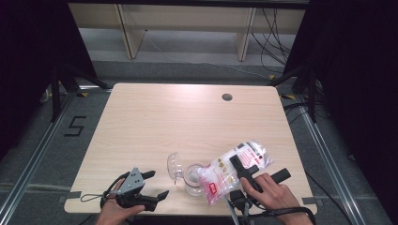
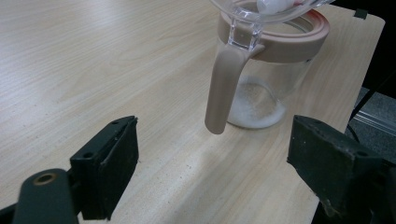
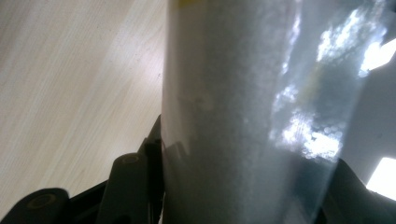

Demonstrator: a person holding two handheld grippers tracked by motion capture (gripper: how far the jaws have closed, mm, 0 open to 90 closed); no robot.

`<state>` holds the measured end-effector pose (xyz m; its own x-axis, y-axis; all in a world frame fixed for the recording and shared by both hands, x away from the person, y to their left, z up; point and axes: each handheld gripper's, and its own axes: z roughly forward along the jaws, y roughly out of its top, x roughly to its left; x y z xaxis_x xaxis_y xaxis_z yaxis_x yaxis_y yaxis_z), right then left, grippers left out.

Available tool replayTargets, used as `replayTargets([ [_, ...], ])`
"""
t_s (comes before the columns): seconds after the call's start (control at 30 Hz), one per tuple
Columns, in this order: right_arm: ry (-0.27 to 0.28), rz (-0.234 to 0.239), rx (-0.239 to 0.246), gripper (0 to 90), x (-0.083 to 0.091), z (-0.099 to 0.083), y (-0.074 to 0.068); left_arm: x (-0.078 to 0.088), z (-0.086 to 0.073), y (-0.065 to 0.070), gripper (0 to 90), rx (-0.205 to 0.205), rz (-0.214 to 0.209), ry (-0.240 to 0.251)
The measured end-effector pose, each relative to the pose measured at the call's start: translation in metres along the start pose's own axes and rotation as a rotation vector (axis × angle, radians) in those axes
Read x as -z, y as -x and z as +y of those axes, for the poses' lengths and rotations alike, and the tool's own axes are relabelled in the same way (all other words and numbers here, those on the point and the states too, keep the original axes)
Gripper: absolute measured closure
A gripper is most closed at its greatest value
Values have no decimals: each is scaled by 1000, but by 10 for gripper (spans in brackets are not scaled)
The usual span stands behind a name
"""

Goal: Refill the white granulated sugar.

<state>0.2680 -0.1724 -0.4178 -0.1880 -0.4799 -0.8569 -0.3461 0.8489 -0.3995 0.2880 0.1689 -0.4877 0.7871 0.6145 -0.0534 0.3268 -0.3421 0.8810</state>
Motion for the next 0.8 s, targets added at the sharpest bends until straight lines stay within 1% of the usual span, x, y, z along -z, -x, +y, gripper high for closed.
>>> replayTargets([
  [0.07,-5,1,-6,532,0,0,-1,0,0,0,159,0,0,0],
  [0.1,-5,2,4,532,0,0,0,0,0,0,159,0,0,0],
  [0.13,-5,2,4,532,0,0,0,0,0,0,160,0,0,0],
  [0.17,-13,4,-10,532,1,0,-1,0,0,0,160,1,0,0],
  [0.2,-8,2,-11,533,1,0,-1,0,0,0,159,0,0,0],
  [0.23,-15,7,-18,533,1,1,-2,0,0,1,160,12,1,0],
  [0.27,-15,7,-18,533,1,1,-2,0,0,1,159,12,1,0],
  [0.3,-13,6,-13,534,1,1,-2,0,-1,2,159,31,4,0],
  [0.33,-11,5,-15,535,0,0,-1,-1,-1,3,159,38,3,7],
  [0.37,-11,5,-15,535,0,0,-1,0,-1,2,159,33,-1,5],
  [0.4,-1,0,5,535,0,0,0,-1,-1,2,160,34,-3,8],
  [0.47,-5,1,-11,537,0,0,-1,0,-1,2,159,38,4,7],
  [0.53,-5,2,-13,537,0,0,-1,-1,-1,3,160,37,3,6],
  [0.57,-7,8,-24,537,0,0,-2,0,-1,2,160,35,4,5],
  [0.63,-9,5,-15,538,0,0,-2,0,-1,2,160,32,3,2],
  [0.67,-1,3,1,539,-1,0,-1,0,-1,2,159,33,3,3],
  [0.73,-14,9,-19,539,0,0,-2,0,-1,2,159,34,4,6],
  [0.8,-16,8,-21,540,0,0,-3,0,-1,2,160,33,-3,7],
])
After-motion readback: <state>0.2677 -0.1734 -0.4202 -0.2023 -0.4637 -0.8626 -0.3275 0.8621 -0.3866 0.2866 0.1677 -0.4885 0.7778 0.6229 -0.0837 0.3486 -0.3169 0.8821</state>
